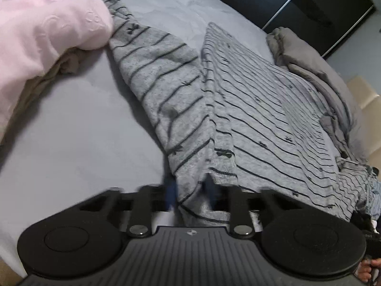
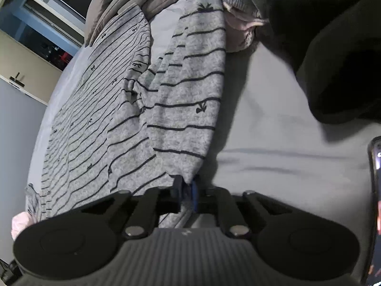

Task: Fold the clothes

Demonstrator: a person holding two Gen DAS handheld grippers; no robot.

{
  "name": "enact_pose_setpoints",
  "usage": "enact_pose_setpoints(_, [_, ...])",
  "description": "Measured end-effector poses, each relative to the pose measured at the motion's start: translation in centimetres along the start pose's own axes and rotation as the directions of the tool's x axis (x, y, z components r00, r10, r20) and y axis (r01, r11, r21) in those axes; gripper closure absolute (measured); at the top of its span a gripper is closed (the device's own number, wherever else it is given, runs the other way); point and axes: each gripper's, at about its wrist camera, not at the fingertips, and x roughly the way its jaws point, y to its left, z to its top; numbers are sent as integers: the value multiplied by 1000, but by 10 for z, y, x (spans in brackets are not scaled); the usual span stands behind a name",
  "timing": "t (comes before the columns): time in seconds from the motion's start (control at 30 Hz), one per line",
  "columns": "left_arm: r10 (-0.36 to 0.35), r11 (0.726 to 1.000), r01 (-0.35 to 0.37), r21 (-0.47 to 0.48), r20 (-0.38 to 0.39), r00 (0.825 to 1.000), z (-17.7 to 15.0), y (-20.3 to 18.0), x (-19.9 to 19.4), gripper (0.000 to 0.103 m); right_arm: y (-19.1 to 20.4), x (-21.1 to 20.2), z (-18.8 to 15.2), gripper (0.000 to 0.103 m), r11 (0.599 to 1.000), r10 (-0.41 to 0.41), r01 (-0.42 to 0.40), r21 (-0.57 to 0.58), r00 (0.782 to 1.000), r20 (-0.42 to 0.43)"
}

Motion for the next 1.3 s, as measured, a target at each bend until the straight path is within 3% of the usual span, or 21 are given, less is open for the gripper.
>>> enact_pose_setpoints(0.33, [51,999,-51,-5,122,991,13,7,-57,99,13,-41,-8,98,997,-35,34,-67,999,-4])
enact_pose_setpoints(0.73, [54,997,-48,-62,90,995,19,35,-76,103,13,-60,-29,98,988,-80,76,-137,997,-22])
enact_pose_setpoints(0.83, [22,998,-17,-60,74,997,16,36,-76,103,9,-52,-29,91,984,-122,117,-135,992,-30])
enact_pose_setpoints(0.87, [2,998,2,-57,66,998,16,34,-75,101,9,-51,-29,89,983,-132,127,-131,991,-33])
enact_pose_setpoints(0.93, [-30,998,33,-55,55,998,13,30,-73,86,5,-51,-30,58,985,-136,131,-108,990,-38])
enact_pose_setpoints(0.97, [-42,998,45,-55,52,998,12,28,-72,70,2,-53,-30,44,988,-129,125,-85,991,-34])
enact_pose_setpoints(1.0, [-44,998,47,-48,51,998,10,25,-70,54,0,-55,-30,45,992,-115,113,-61,993,-29])
enact_pose_setpoints(1.03, [-47,998,49,-41,49,998,8,22,-68,51,-2,-56,-31,45,994,-99,97,-41,995,-31])
enact_pose_setpoints(1.2, [-39,999,39,15,-20,999,-4,6,-45,51,0,-53,-40,45,999,-44,44,11,999,-30])
enact_pose_setpoints(1.3, [-42,999,42,3,-54,998,-7,2,-27,52,3,-43,-42,45,999,-43,44,7,998,-34])
